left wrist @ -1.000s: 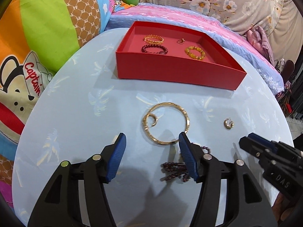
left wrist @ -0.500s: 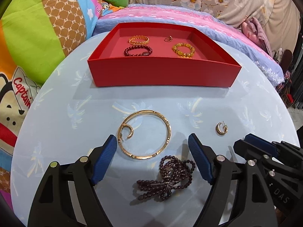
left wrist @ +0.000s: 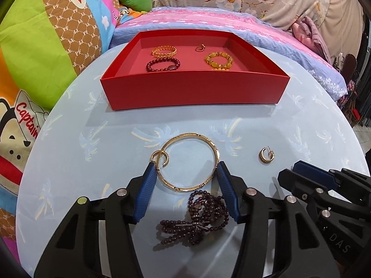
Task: Organize jewelry
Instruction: 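Open the left tool around the gold bangle while the right tool moves to the garnet strand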
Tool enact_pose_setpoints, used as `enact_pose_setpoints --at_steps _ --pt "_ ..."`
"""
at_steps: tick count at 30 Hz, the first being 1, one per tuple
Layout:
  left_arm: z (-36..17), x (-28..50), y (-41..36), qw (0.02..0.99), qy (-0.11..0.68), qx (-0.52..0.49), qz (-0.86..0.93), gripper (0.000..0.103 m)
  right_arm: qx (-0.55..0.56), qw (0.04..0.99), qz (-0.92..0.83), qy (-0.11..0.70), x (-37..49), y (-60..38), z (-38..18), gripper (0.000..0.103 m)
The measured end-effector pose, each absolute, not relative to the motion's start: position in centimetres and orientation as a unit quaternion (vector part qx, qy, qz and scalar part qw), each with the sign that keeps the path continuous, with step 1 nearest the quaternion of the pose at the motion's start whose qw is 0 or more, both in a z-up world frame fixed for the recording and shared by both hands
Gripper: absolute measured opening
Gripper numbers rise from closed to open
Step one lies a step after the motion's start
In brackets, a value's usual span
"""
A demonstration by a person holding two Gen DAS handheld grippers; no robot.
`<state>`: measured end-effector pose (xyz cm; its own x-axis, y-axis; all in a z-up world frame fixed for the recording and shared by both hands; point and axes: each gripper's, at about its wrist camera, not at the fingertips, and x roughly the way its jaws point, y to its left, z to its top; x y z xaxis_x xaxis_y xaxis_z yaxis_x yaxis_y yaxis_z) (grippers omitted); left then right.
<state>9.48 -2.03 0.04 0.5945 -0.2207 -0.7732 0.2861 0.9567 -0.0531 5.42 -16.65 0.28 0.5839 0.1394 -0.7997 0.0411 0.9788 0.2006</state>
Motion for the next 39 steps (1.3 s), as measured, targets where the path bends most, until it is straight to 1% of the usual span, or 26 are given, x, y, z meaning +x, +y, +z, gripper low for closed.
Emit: enact_pose_setpoints --at_steps 1,2,3,8,11,12,13,14,16,18,28,30,32,33,39 --pt "0.1 9.4 -2.0 0.892 0.428 0.037 -0.142 0.045 0.099 0.884 0.028 0.455 5.4 -16.6 0.3 0.027" --pt "0.2 9.3 -1.9 0.892 0.427 0.035 -0.143 0.036 0.099 0.885 0.028 0.455 5.4 -16.6 0.3 0.027" --pt "0.3 9.3 -1.8 0.891 0.429 0.033 -0.146 0.021 0.099 0.885 0.028 0.455 5.4 -16.5 0.4 0.027" --pt "0.3 9.2 -1.4 0.885 0.439 0.028 -0.151 0.019 0.093 0.887 0.031 0.452 5.0 -15.9 0.8 0.027" --pt "0.3 8.9 -1.2 0.885 0.439 0.022 -0.152 0.021 0.093 0.887 0.031 0.450 4.7 -15.8 1.0 0.027" --pt "0.4 8.8 -1.1 0.885 0.438 0.021 -0.153 0.027 0.093 0.888 0.030 0.450 4.7 -15.8 1.0 0.027" --pt "0.4 8.7 -1.0 0.886 0.438 0.019 -0.152 0.040 0.093 0.888 0.030 0.450 4.6 -15.9 1.1 0.027" --pt "0.5 8.7 -0.9 0.888 0.434 0.018 -0.151 0.046 0.094 0.888 0.029 0.450 4.6 -16.0 1.1 0.027" --pt "0.8 8.5 -0.9 0.893 0.426 0.021 -0.147 0.062 0.095 0.887 0.027 0.450 4.6 -16.1 1.1 0.027" --pt "1.1 8.6 -1.2 0.895 0.418 0.027 -0.152 0.067 0.097 0.888 0.025 0.450 4.6 -16.3 1.1 0.027" --pt "0.1 10.3 -4.7 0.889 0.418 0.082 -0.170 0.068 0.109 0.886 0.015 0.451 4.9 -17.9 0.8 0.027" --pt "-0.1 10.4 -4.8 0.885 0.424 0.079 -0.174 0.067 0.113 0.885 0.013 0.451 5.0 -18.1 0.8 0.027" --pt "0.0 10.2 -4.7 0.888 0.420 0.081 -0.172 0.058 0.114 0.885 0.014 0.451 5.1 -18.1 0.7 0.027" --pt "0.1 10.2 -4.6 0.888 0.419 0.079 -0.172 0.055 0.114 0.885 0.014 0.450 5.1 -18.1 0.7 0.027" --pt "0.8 9.7 -3.6 0.888 0.421 0.050 -0.176 0.054 0.112 0.886 0.022 0.450 4.9 -17.6 0.9 0.027"
